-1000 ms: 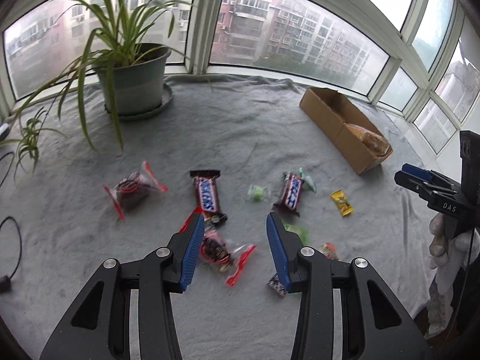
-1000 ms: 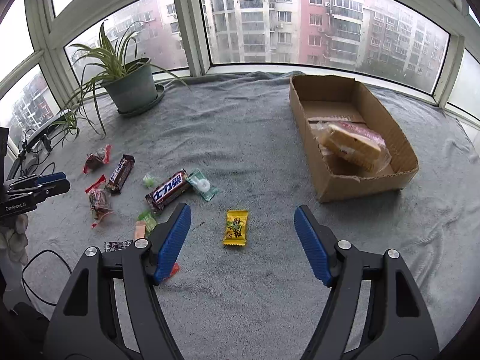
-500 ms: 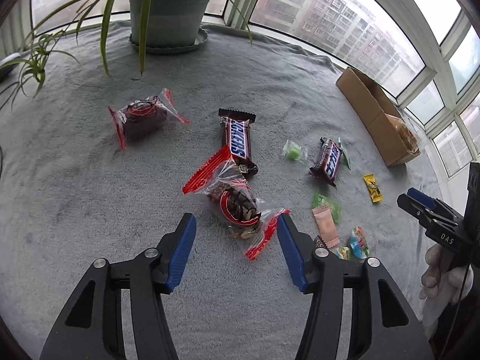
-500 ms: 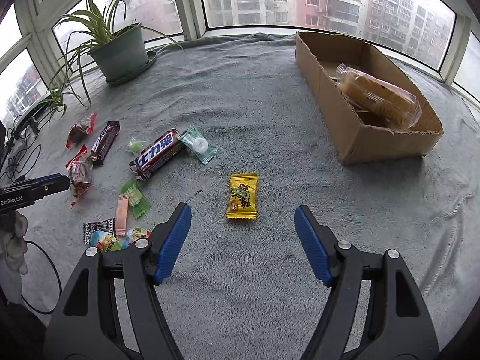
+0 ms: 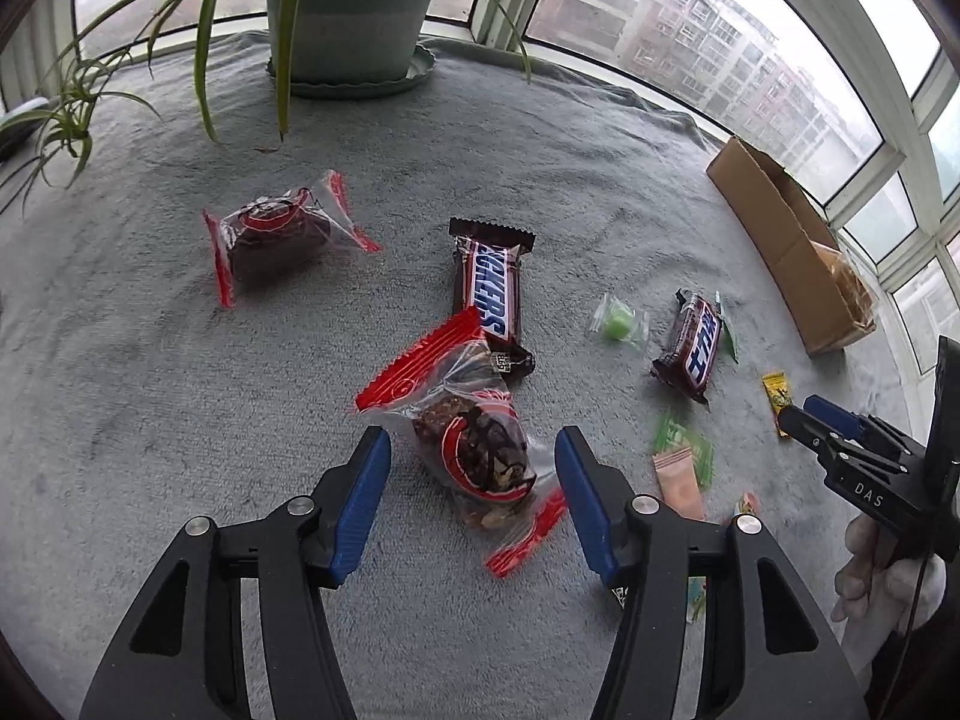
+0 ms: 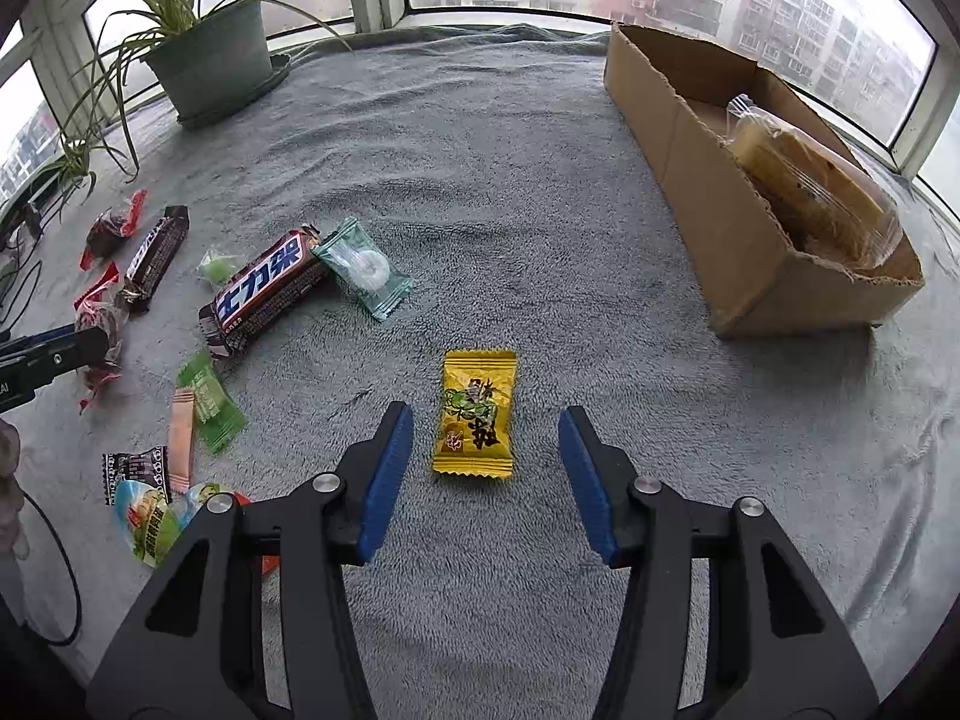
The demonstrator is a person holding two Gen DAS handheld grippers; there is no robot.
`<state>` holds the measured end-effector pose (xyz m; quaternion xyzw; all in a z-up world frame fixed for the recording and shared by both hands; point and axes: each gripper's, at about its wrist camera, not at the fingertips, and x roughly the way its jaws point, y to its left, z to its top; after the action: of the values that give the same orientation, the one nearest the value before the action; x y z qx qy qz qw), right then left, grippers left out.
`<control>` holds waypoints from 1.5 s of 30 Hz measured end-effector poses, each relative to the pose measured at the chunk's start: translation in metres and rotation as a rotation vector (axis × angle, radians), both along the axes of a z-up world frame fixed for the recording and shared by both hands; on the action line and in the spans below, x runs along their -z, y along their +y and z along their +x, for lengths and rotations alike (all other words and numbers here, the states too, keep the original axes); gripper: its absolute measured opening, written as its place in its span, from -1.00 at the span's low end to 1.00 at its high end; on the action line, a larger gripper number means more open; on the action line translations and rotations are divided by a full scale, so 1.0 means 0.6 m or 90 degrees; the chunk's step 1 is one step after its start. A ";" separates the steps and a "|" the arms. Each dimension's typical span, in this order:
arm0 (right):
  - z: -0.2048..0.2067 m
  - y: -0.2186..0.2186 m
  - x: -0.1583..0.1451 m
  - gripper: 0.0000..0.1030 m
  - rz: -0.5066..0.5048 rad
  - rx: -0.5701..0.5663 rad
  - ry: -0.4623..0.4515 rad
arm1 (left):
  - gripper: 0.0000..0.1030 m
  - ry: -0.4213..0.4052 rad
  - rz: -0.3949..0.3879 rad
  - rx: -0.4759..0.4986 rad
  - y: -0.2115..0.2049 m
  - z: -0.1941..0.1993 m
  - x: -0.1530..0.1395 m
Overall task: Organize snacks
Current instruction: 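Move the right tool to the yellow candy while the left tool approaches the red candy bag, then close the right tool on the yellow candy while the left tool grasps the red candy bag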
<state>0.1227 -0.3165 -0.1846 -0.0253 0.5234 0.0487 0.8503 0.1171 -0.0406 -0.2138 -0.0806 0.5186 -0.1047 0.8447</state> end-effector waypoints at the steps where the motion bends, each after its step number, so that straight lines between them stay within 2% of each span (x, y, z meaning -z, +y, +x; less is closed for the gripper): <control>1: 0.002 0.002 0.003 -0.22 -0.006 -0.003 0.004 | 0.09 -0.001 0.007 0.000 -0.002 0.001 0.001; 5: 0.005 0.004 0.008 -0.29 -0.011 -0.009 0.010 | 0.06 0.002 0.020 0.002 -0.007 0.005 0.009; 8: 0.008 0.004 0.008 -0.45 -0.010 -0.014 0.011 | -0.14 -0.004 0.030 0.002 -0.008 0.003 0.011; 10: 0.009 0.005 0.008 -0.48 -0.010 -0.017 0.013 | -0.33 -0.006 0.029 0.005 -0.008 0.004 0.011; 19: 0.008 -0.001 -0.003 -0.49 0.009 -0.014 0.000 | -0.36 -0.017 0.019 0.006 -0.005 0.001 0.003; 28: 0.008 -0.018 -0.057 -0.49 0.038 -0.006 -0.043 | -0.36 -0.039 0.000 0.014 -0.013 -0.002 -0.032; 38: 0.017 -0.059 -0.138 -0.49 0.033 0.003 -0.107 | -0.36 -0.079 -0.016 0.073 -0.071 0.021 -0.092; 45: 0.033 -0.117 -0.162 -0.49 0.024 0.034 -0.131 | -0.36 -0.103 -0.021 0.111 -0.125 0.051 -0.121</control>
<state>0.1423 -0.3865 -0.0877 0.0000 0.4330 0.0330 0.9008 0.1478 -0.1154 -0.1410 -0.0407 0.4519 -0.1926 0.8701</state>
